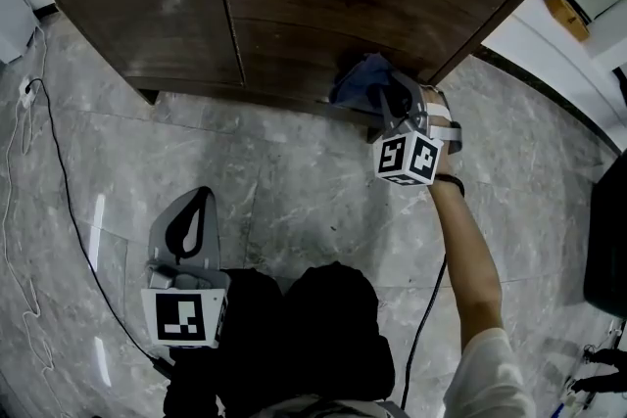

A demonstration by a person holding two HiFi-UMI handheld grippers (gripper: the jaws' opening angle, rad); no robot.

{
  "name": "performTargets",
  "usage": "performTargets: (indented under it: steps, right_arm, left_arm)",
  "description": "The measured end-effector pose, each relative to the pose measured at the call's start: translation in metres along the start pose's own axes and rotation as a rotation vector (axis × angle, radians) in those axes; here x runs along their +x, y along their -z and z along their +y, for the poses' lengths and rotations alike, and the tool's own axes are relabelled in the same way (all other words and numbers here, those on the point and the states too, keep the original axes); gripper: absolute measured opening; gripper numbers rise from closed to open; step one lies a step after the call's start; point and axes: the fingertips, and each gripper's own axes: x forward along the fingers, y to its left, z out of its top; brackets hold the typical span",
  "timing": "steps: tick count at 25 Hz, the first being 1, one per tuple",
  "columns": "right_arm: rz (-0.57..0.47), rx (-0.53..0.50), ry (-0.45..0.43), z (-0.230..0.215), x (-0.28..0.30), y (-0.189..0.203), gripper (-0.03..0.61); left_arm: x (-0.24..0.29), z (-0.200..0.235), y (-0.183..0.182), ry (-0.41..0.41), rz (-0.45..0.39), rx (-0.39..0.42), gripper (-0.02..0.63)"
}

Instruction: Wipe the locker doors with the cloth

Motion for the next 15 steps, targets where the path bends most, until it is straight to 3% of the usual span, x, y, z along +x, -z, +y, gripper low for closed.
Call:
performTargets:
  steps: [6, 15]
  right_arm:
    - [-0.047, -0.067, 0.123, -0.090, -0.020, -0.052, 0.074]
    - [-0.110, -0.047, 0.301, -0.199, -0.046, -0.115, 0.075]
  left_arm:
    - [-0.014, 0.016, -0.005, -0.024, -0.014, -0.009, 0.002]
    - [-0.028, 0.026, -0.002, -0.033, -0.012, -0.027, 0.002]
